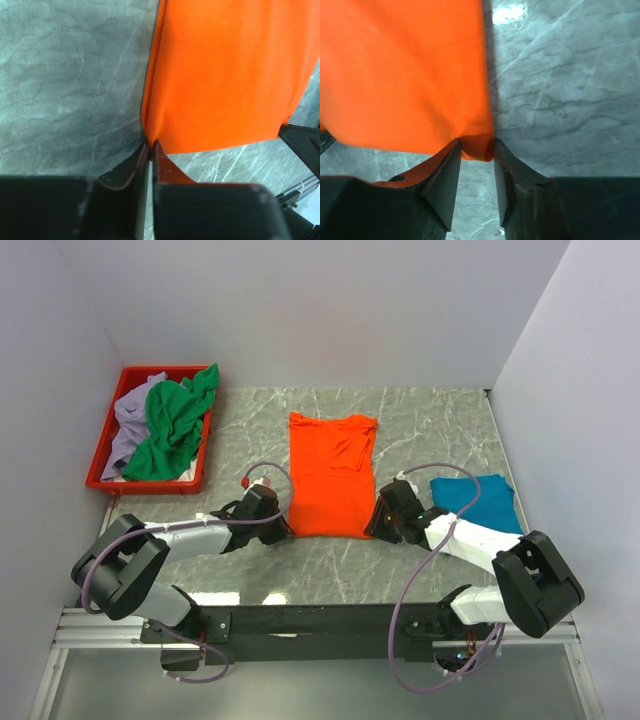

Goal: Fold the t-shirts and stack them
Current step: Fold the tshirt

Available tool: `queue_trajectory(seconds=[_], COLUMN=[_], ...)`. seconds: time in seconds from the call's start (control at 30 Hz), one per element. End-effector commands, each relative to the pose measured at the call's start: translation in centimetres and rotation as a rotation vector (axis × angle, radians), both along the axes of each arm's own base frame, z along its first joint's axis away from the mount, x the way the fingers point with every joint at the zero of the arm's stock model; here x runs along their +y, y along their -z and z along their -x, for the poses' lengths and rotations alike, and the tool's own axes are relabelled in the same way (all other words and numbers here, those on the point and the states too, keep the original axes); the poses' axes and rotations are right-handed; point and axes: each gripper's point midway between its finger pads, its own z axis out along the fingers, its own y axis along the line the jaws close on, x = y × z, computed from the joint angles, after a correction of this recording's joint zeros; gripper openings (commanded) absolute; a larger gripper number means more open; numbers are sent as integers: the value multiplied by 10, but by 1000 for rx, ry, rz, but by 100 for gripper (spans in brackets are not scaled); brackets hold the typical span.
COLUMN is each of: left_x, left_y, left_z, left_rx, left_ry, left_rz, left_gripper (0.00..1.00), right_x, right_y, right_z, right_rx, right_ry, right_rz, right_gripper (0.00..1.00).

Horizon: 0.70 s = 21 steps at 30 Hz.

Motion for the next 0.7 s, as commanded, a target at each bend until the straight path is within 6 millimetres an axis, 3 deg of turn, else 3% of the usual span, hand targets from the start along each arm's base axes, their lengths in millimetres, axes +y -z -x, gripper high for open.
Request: queue_trajectory(seconds=[0.0,0.07,0.13,0.23,0.5,0.67], left_x=[-1,-1,-1,1,8,14], left_y=[6,5,5,2,-10,-11], left_z=[3,6,10,21,81,109], left_rx=[17,24,35,47,72,100], left_ry=[-2,2,7,24,112,138], left_rz=[0,6,11,16,15,45], left_gripper=[6,1,1,1,1,1], right_x=[7,7,6,5,-1,3], right_y=[6,5,2,-4,-17,-14], right_z=[8,9,12,20,71,106], right_rx=[32,35,36,29,28,78], right_ry=[-28,-30,-37,-63,-168,-222], right_rz=[-24,-28,-30,-44,-134,-209], right_gripper=[39,27,8,0,0,0])
